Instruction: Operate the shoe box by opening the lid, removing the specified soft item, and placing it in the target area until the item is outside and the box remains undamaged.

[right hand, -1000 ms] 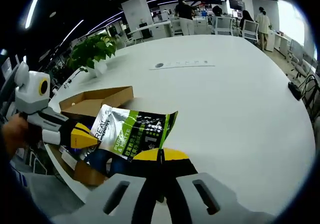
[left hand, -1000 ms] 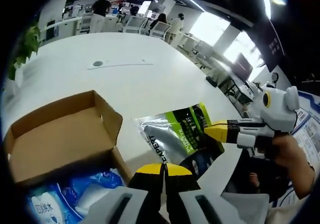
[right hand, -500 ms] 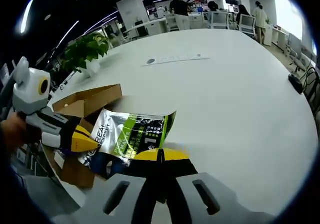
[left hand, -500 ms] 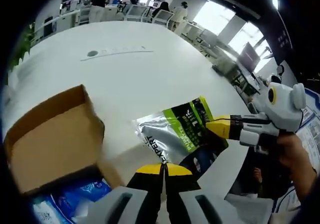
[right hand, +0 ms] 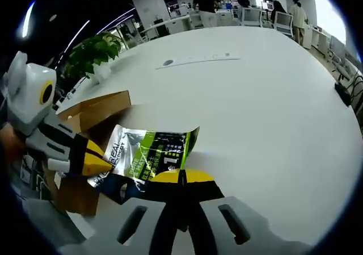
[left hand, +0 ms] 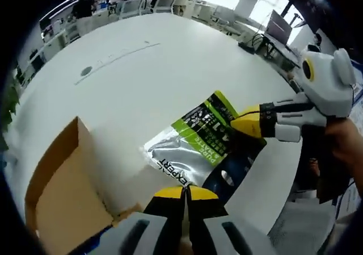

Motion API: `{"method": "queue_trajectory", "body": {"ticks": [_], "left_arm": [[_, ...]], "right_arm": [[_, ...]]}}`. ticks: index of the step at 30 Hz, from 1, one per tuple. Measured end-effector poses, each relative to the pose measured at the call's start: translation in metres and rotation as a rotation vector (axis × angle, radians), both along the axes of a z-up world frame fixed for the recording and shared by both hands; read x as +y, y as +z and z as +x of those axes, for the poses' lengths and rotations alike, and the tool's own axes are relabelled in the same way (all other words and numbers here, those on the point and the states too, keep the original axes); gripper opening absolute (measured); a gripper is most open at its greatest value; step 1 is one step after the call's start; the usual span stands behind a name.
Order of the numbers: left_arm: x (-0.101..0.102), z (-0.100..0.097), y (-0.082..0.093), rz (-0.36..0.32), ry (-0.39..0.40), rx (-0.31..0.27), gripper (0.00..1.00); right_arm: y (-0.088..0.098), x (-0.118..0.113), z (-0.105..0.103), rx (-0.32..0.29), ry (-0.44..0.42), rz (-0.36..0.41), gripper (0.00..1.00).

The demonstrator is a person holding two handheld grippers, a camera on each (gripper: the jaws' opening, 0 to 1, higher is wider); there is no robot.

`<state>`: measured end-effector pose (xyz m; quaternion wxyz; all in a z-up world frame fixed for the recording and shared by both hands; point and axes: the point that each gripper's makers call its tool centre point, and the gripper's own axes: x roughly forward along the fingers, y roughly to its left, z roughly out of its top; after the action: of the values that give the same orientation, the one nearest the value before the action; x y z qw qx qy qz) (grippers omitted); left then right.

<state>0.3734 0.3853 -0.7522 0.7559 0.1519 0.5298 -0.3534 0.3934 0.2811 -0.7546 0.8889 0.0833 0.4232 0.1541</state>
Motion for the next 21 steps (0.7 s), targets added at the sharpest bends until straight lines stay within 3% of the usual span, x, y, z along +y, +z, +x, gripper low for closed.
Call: {"method": "queue_trajectory", "body": {"ticks": [7,21], "left_arm": [[0.000,0.003,-0.014,0.107,-0.103,-0.021,0.01],[0.004,0.008,-0.032,0.236,-0.245,-0.072,0.01]], "right_arm": [[-0.015,0.003,0.006,0.015,0.023,-0.008,0.00],[-0.031,0.007,0.012,0.019,0.057,-0.021,0.00]]}}
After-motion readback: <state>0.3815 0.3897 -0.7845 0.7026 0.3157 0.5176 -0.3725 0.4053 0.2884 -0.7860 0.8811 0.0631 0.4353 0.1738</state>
